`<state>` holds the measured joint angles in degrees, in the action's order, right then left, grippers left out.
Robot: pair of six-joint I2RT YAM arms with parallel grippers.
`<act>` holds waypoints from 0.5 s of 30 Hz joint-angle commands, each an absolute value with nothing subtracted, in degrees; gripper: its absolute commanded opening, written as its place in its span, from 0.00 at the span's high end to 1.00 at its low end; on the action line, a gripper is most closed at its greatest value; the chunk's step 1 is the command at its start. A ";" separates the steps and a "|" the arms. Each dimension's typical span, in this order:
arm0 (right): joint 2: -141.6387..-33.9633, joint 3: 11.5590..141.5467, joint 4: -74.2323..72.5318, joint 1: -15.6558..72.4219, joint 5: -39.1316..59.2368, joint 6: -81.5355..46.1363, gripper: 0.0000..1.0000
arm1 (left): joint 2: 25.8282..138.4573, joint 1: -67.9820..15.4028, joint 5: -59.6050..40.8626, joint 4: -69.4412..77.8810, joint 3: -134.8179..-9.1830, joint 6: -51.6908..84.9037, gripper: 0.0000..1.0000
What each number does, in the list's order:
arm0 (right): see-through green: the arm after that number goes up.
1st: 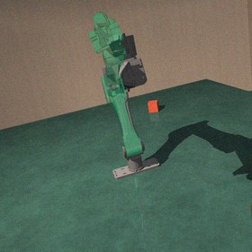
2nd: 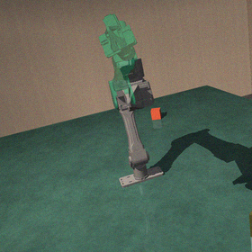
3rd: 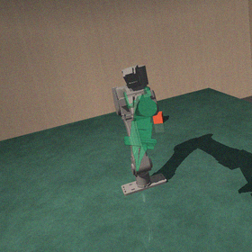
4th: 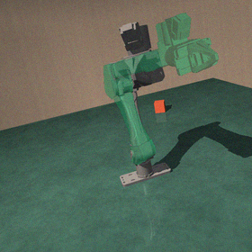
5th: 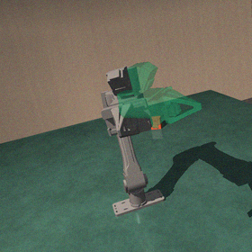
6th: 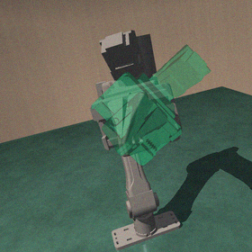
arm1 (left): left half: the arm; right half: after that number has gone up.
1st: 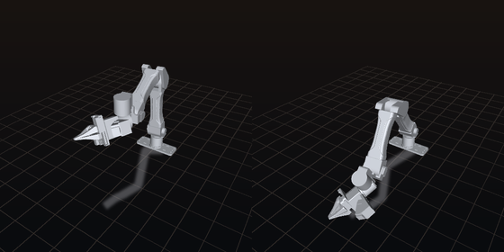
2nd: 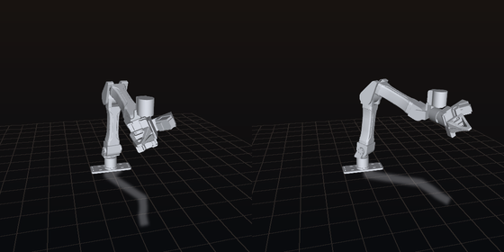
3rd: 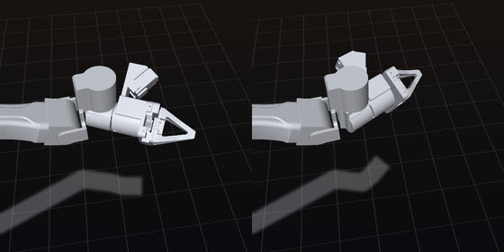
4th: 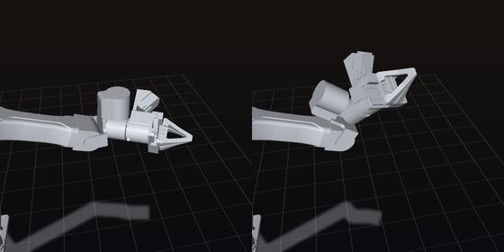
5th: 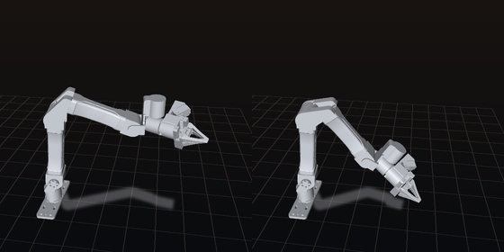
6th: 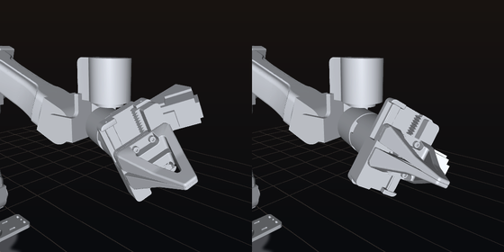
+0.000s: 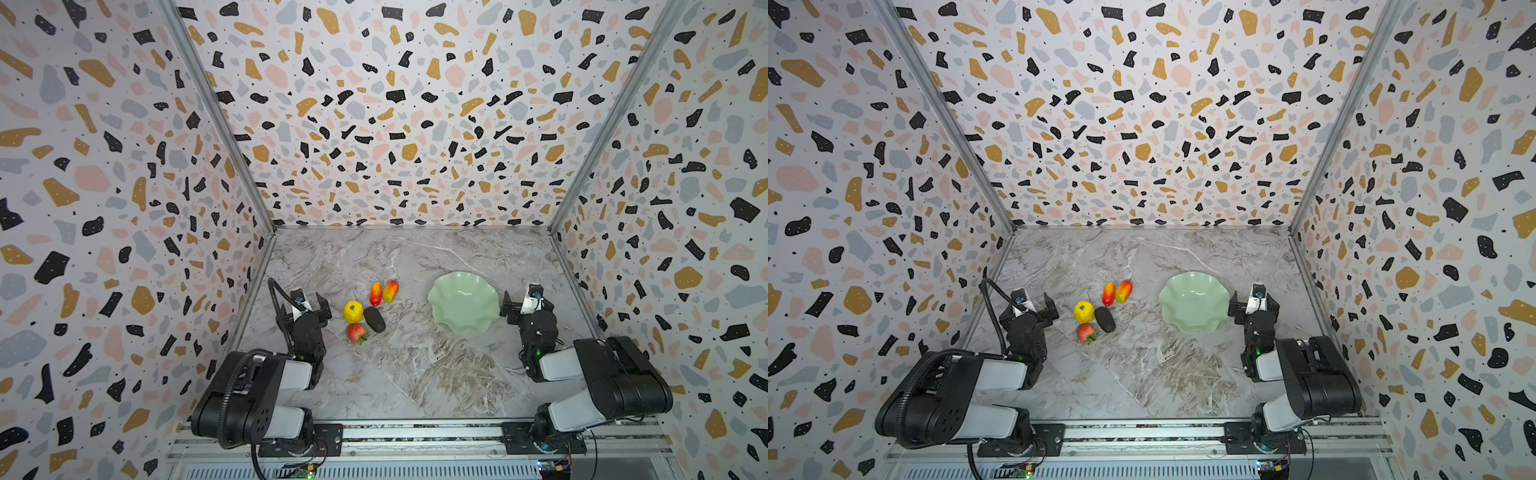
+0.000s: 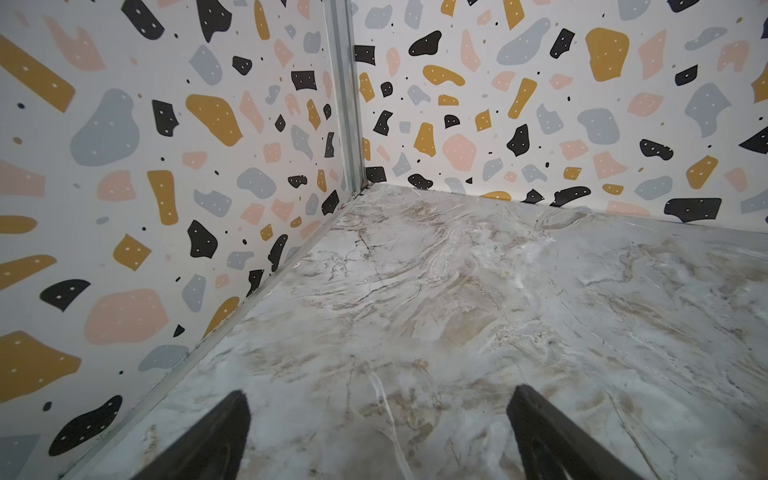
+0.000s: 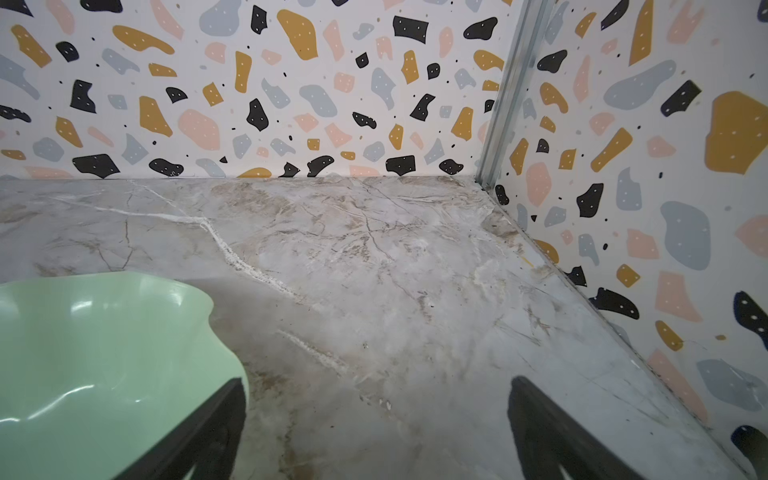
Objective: Place and organize the fake fruits in the fruit bowl
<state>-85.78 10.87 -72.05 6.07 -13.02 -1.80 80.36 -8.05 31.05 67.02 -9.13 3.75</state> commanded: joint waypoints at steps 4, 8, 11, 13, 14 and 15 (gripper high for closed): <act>-85.43 10.96 -73.30 6.10 -12.66 -1.38 0.01 | 79.91 -8.26 32.13 70.05 -8.61 3.69 0.00; -85.66 11.31 -73.02 5.97 -12.39 -1.45 0.01 | 80.00 -8.26 32.11 69.83 -8.89 3.56 0.00; -85.62 11.35 -72.68 5.98 -12.39 -1.48 0.01 | 80.00 -8.26 32.13 69.70 -8.88 3.60 0.00; -85.67 11.34 -72.75 5.98 -12.40 -1.48 0.01 | 79.98 -8.26 32.08 69.72 -8.96 3.55 0.00; -85.63 11.41 -72.69 5.98 -12.39 -1.47 0.01 | 80.00 -8.26 32.08 69.71 -8.96 3.60 0.01; -85.68 11.38 -72.61 5.98 -12.39 -1.44 0.01 | 80.02 -8.26 32.09 69.69 -8.96 3.59 0.01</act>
